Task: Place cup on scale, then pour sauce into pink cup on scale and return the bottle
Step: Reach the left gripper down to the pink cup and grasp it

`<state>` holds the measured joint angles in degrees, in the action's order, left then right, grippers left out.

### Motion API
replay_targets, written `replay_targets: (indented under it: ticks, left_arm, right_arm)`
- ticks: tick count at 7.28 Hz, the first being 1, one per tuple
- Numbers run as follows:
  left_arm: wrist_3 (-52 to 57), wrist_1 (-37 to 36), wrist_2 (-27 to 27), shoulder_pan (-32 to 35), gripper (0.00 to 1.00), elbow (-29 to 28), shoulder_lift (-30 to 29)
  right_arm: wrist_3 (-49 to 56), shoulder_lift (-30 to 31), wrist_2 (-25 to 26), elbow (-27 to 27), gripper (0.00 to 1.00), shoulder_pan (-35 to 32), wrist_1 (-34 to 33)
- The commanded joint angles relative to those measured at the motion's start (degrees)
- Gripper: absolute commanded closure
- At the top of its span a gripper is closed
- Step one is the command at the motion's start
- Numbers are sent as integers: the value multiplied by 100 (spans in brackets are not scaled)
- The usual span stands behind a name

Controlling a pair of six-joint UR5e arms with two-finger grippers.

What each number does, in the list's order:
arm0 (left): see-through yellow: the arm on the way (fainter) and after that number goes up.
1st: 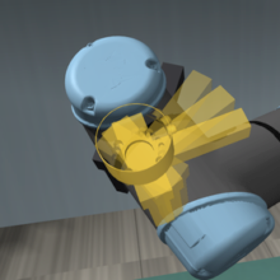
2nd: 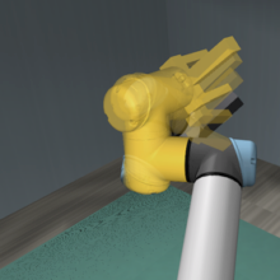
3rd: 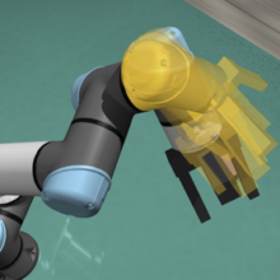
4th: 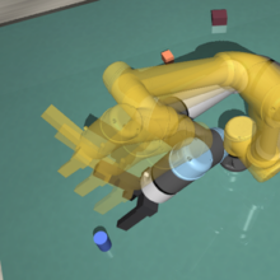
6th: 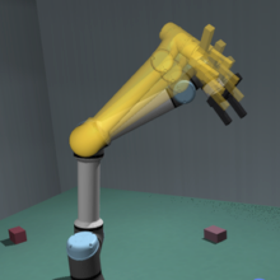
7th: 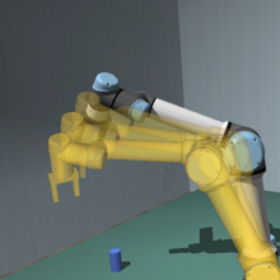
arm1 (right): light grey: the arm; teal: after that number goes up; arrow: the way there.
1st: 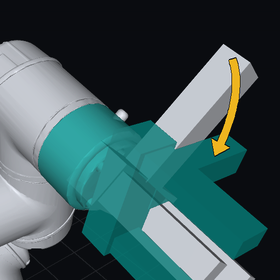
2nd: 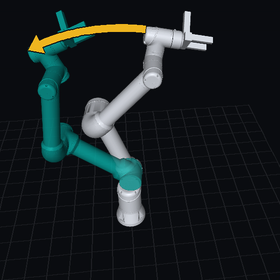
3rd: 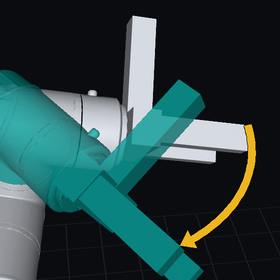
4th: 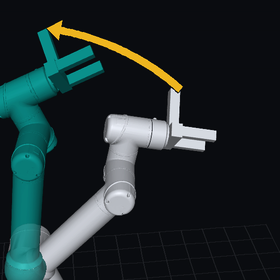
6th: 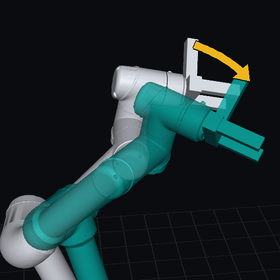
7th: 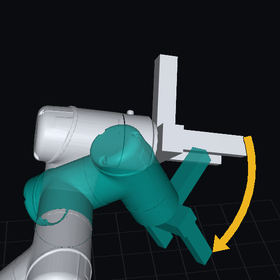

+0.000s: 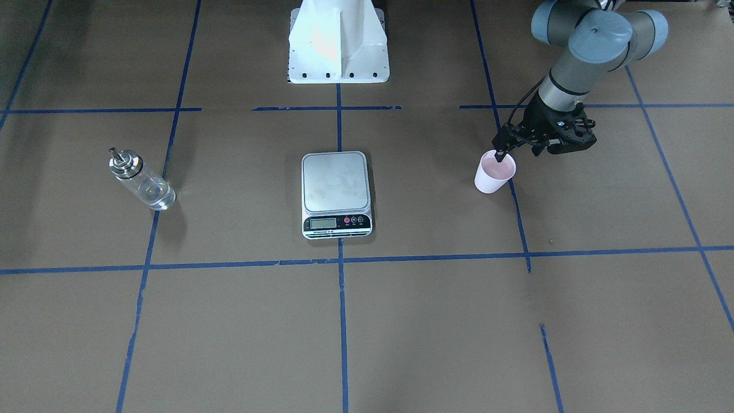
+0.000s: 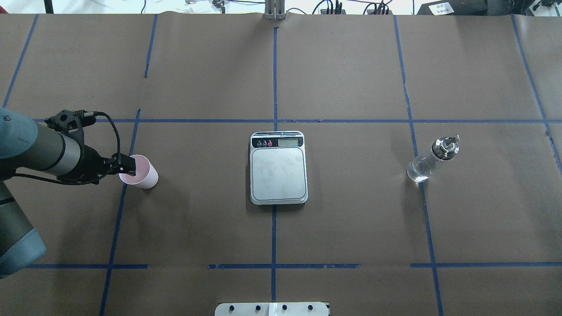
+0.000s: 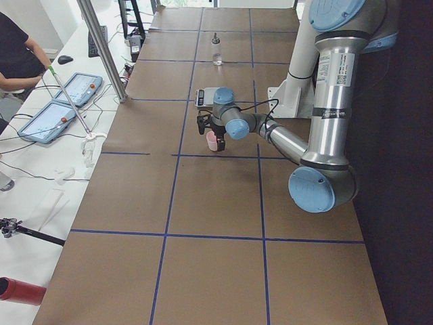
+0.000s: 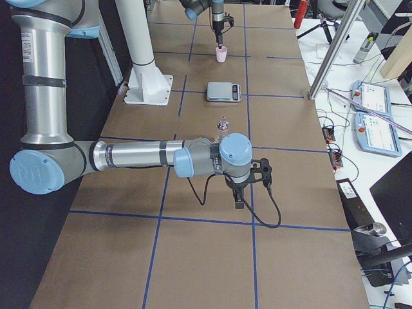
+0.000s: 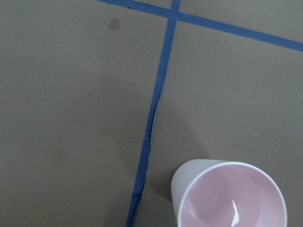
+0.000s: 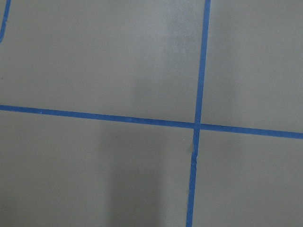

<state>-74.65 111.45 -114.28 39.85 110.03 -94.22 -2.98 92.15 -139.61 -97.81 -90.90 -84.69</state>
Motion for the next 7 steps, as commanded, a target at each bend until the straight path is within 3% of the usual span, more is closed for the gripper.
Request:
replay_targets:
  ticks: [1, 3, 6, 7]
  left_arm:
    - [3, 8, 2, -4, 4, -131, -97]
    - [-6, 8, 2, -4, 20, -193, -114]
    - [3, 0, 2, -4, 65, -228, -167]
    - [3, -79, 2, -4, 84, -245, -289]
  right_arm:
    - [-246, -48, -22, -10, 0, 2, 13]
    - [-247, -48, -22, -2, 0, 2, 13]
    - [-247, -48, -22, -10, 0, 2, 13]
    - [-247, -48, -22, -10, 0, 2, 13]
